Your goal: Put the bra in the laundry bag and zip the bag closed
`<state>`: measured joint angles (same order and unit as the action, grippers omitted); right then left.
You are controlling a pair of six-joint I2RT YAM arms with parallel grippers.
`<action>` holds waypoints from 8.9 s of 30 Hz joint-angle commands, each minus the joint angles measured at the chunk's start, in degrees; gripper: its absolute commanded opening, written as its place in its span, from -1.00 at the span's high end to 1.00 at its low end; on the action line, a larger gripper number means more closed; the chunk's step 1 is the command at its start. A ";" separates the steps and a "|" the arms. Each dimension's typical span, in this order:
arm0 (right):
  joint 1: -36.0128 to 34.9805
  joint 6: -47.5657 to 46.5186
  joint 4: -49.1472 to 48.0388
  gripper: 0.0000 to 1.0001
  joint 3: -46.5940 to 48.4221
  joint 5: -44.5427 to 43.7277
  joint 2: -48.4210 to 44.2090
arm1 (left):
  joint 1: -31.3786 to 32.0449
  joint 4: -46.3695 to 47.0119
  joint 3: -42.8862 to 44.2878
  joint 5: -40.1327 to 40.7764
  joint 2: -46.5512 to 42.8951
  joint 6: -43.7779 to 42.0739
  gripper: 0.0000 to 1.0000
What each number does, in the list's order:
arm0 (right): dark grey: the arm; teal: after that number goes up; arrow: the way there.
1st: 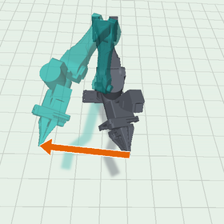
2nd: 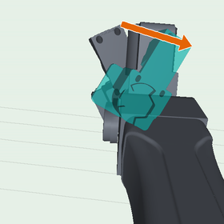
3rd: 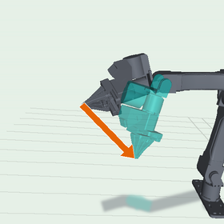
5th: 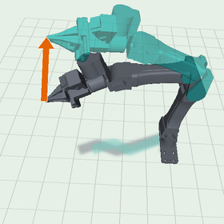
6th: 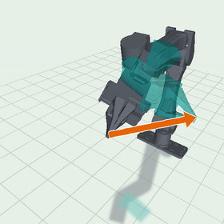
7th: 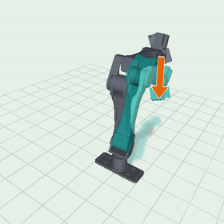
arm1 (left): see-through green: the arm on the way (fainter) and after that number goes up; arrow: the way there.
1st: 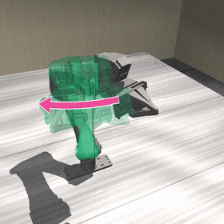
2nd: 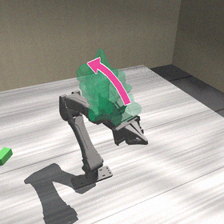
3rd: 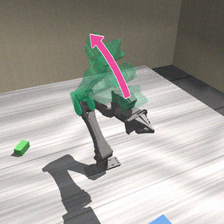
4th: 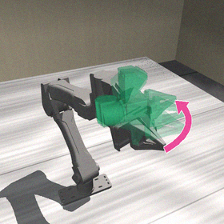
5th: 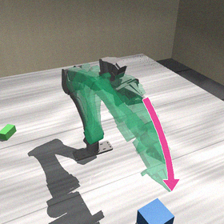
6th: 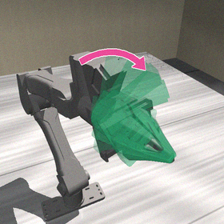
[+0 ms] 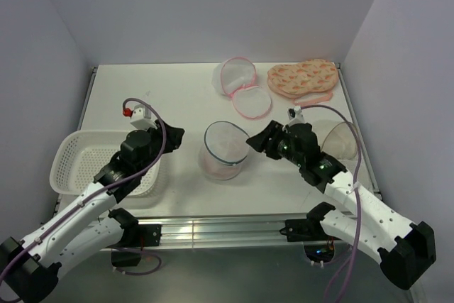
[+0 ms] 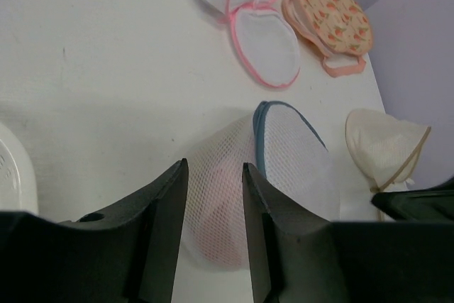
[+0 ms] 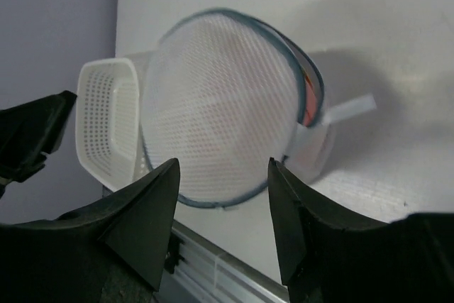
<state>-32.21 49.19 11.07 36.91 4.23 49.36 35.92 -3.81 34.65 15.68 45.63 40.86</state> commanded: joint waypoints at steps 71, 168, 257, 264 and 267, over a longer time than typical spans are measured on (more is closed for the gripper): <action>-12.79 22.88 -21.27 1.00 -10.71 -10.47 5.74 | 32.46 6.72 5.86 9.19 23.80 14.07 0.02; -6.82 -1.82 2.90 -0.30 13.12 -5.20 17.37 | 25.07 15.76 -4.16 -6.54 18.18 12.49 1.00; -8.57 7.94 -9.31 -0.21 1.68 0.69 13.03 | 23.23 17.17 4.11 -9.79 25.57 8.71 1.00; -8.75 8.29 -10.81 -0.02 1.24 0.87 16.20 | 23.23 16.12 3.84 -9.27 25.04 8.62 1.00; -8.58 8.38 -12.39 -0.02 1.59 0.61 16.81 | 23.23 15.68 3.32 -9.00 24.60 8.53 1.00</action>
<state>-40.62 57.23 2.50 38.11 5.45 65.58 58.76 10.07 36.60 6.74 71.16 50.39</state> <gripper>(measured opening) 0.512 0.032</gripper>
